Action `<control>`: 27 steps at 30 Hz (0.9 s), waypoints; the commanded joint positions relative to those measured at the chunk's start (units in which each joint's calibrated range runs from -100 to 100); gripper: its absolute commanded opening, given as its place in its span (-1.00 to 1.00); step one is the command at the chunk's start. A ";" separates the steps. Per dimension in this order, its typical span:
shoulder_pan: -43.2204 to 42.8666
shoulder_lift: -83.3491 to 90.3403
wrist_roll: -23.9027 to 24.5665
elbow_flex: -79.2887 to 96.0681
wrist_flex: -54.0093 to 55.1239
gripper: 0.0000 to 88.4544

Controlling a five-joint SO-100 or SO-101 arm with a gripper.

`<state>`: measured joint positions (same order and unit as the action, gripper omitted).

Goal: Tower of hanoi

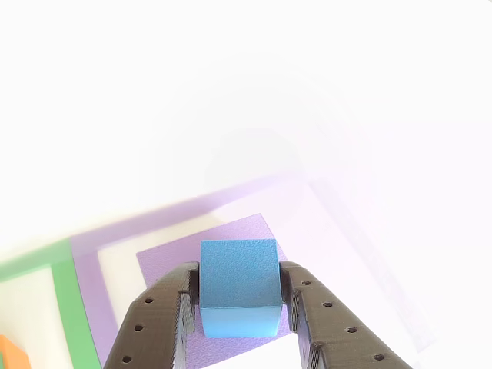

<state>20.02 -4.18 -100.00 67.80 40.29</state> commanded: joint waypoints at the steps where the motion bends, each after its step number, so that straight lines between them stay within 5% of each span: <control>1: -0.75 0.10 0.00 -0.80 1.41 -0.91; 11: -1.61 11.81 0.00 0.02 -10.90 -0.92; 18: -2.09 36.11 0.00 -9.43 -54.78 -0.92; 27: -3.91 42.25 0.00 -47.80 -111.62 -0.93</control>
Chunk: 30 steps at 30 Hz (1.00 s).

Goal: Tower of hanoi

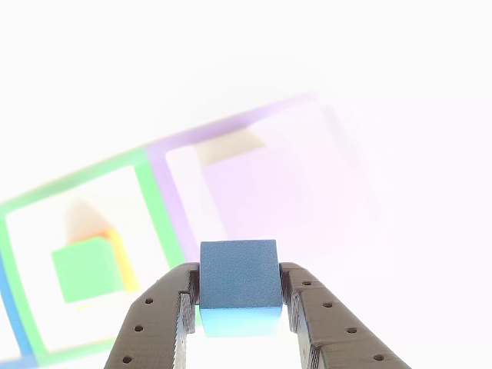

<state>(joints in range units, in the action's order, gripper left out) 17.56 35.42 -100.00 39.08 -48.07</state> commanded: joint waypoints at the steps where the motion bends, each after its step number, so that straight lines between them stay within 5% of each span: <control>1: -1.93 2.41 0.00 -22.99 -27.23 -0.93; 8: -8.07 -2.11 0.00 -44.80 -45.04 -0.93; 18: -13.53 -4.45 0.00 -49.99 -46.42 -0.92; 30: -13.53 0.31 0.00 -14.17 -10.87 -0.92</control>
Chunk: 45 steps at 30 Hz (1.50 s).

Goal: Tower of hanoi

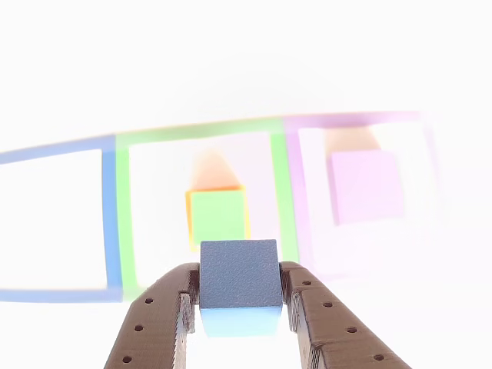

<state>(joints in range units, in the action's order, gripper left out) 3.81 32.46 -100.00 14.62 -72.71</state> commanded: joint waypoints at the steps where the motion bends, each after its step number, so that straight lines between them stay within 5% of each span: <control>1: 0.22 3.75 0.00 13.56 18.22 -0.92; 15: -2.08 5.04 0.00 49.92 66.80 -0.93; 33: -1.51 -5.94 0.00 58.38 88.99 -0.92; 45: -1.79 -6.34 0.00 63.20 94.41 -0.92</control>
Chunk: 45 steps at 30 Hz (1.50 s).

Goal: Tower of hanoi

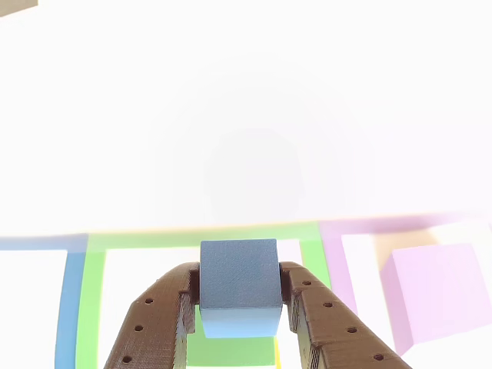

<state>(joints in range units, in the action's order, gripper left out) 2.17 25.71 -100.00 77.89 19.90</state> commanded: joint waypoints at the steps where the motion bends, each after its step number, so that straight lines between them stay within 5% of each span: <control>1: -0.06 0.17 0.00 0.02 1.96 -0.92; 20: -0.83 -5.00 0.00 1.11 8.27 -0.89; 36: -0.06 -4.03 0.00 1.29 8.19 -0.58; 40: 0.32 2.67 0.00 -0.44 -0.47 -0.57; 45: 1.28 14.95 0.00 -12.53 -29.30 -0.62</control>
<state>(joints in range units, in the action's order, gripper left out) 2.25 31.03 -100.00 76.07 11.48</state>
